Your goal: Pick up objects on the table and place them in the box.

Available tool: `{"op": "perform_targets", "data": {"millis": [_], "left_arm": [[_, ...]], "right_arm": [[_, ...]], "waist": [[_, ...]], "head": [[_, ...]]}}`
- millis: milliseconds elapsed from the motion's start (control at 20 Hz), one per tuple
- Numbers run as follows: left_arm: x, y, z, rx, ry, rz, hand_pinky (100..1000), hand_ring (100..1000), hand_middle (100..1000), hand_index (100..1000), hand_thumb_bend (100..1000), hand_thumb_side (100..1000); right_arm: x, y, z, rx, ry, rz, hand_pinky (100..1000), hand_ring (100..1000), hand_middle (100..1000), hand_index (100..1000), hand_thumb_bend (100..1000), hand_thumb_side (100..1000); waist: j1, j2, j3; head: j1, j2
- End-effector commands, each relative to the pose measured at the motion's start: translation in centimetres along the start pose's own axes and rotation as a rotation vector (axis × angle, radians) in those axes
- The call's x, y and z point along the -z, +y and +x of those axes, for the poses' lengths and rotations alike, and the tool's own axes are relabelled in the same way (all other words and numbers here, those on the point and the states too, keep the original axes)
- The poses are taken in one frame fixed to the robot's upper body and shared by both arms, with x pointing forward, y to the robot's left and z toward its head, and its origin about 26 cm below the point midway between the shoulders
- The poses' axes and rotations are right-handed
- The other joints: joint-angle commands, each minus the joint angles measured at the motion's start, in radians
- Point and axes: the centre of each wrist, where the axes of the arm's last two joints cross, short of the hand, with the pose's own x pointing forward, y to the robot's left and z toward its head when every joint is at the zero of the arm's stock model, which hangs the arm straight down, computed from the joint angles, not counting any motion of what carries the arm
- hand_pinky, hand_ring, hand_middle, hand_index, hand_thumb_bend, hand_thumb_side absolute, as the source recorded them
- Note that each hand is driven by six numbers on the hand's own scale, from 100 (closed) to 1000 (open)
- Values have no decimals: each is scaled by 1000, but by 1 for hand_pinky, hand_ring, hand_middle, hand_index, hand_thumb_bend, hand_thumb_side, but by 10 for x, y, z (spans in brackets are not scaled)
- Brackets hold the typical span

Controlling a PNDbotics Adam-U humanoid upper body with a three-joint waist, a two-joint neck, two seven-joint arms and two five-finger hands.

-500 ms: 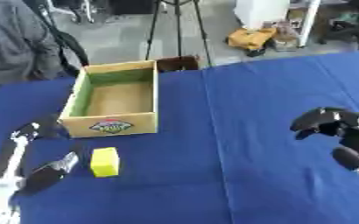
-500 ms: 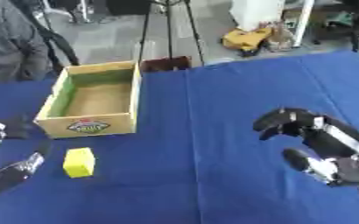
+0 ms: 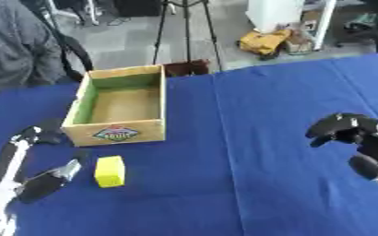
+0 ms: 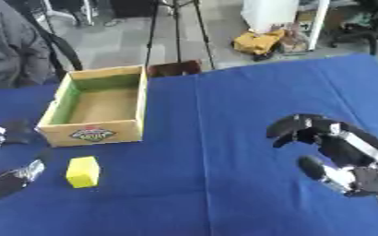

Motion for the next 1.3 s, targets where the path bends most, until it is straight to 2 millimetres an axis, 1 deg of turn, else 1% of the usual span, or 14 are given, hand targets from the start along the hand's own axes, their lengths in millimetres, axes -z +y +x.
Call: {"op": "perform_targets", "data": {"millis": [50,100,200,350,550,600,650,750,850,950,1100,1300], "left_arm": [[10,14,0,148,-20,-96,831,708,731,891,506,389],[14,16,0,187,-30,-131,835,718,738,899,531,391],[23,19,-3,262,-53,-204,839,727,745,904,550,386],[36,26,-8,345,-77,-315,839,730,747,906,556,384],[39,44,-3,357,-73,-381,839,730,747,906,556,384],[39,47,-1,352,-71,-392,828,733,745,908,574,372],[41,50,-1,367,-71,-412,828,733,744,907,575,372],[50,46,0,394,-87,-473,828,733,744,906,575,371],[62,37,2,399,-96,-533,828,733,743,905,576,373],[76,34,5,396,-103,-569,829,731,740,902,573,379],[95,25,11,382,-124,-637,829,731,737,900,576,383],[106,21,3,380,-104,-723,828,728,730,898,580,386]], "right_arm": [[0,-7,5,-22,0,20,723,804,763,795,316,567],[0,-7,5,-21,1,23,722,804,763,795,316,568],[1,-7,5,-21,1,30,722,804,762,795,316,567],[1,-7,5,-18,-1,33,722,804,762,795,316,567],[1,-7,4,-16,-4,32,722,804,762,795,316,567],[1,-7,4,-15,-4,33,723,804,762,795,317,569],[3,-6,5,-14,-7,43,723,804,762,795,317,569],[5,-5,4,-8,-12,56,722,804,762,795,317,569],[5,-5,4,-5,-9,58,722,804,762,795,317,570],[4,-5,4,-5,-7,56,722,804,762,795,317,570],[4,-6,4,-6,-7,56,722,804,762,795,317,570],[3,-6,4,-8,-4,52,722,804,762,795,318,570]], "waist": [[-1,-14,-3],[1,-16,-6],[3,-18,-10],[2,-20,-14],[-1,-20,-15],[0,-21,-16],[2,-23,-27],[4,-25,-47],[5,-27,-48],[5,-27,-45],[6,-26,-46],[5,-25,-46]], "head": [[0,-7],[1,-7],[3,-7],[4,-6],[5,-7],[5,-6],[11,-3],[21,-1],[17,0],[13,0],[10,-1],[6,0]]}}
